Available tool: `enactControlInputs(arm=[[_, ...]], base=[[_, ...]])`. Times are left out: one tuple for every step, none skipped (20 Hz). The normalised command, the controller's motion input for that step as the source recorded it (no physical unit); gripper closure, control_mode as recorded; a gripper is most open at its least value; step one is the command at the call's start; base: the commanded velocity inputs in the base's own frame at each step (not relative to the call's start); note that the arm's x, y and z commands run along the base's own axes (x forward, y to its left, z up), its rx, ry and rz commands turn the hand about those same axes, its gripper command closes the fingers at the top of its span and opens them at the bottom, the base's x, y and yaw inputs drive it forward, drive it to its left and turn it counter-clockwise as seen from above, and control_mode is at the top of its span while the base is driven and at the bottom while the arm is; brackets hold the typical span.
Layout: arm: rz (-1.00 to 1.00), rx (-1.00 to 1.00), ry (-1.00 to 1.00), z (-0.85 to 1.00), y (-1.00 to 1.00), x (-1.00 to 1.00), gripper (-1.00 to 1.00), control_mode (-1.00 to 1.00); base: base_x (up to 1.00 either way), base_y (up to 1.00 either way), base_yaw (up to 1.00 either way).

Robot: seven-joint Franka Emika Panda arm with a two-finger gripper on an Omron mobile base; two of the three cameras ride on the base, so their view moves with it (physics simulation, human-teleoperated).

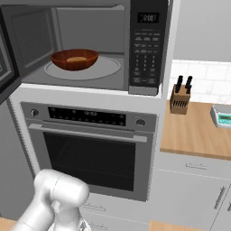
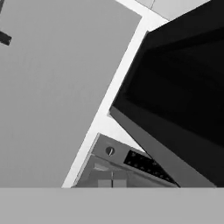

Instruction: Open the microwave, place the bowl with waffle inside the microwave, then close the microwave door and turn it on.

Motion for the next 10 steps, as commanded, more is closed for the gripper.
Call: enactControlInputs(arm=[[-0.38, -0.15, 0.00, -0.55, 0.59, 1.00, 1.00, -1.00], [-0.40, -0.15, 0.00, -0.54, 0.56, 1.00, 1.00, -1.00], [-0.41, -0.15, 0.00, -0.50, 0.51, 1.00, 1.00, -1.00], [-0.42, -0.16, 0.00, -0.47, 0.40, 1.00, 1.00, -1.00], [-0.42, -0.17, 0.00, -0.46, 0.36, 1.00, 1.00, -1.00], [-0.43, -0.17, 0.00, -0.44, 0.35, 1.00, 1.00, -1.00], [-0.43, -0.18, 0.00, -0.42, 0.30, 1.00, 1.00, -1.00], [-0.43, -0.18, 0.00, -0.39, 0.21, 1.00, 1.00, -1.00], [-0.43, -0.17, 0.00, -0.36, 0.14, 1.00, 1.00, -1.00], [-0.42, -0.16, 0.00, -0.31, 0.04, 1.00, 1.00, -1.00]], base=[[0.00, 0.00, 0.00], [0.00, 0.00, 0.00], [0.00, 0.00, 0.00], [0.00, 0.00, 0.00], [0.00, 0.00, 0.00], [0.00, 0.00, 0.00], [0.00, 0.00, 0.00], [0.00, 0.00, 0.00], [0.00, 0.00, 0.00], [0.00, 0.00, 0.00]])
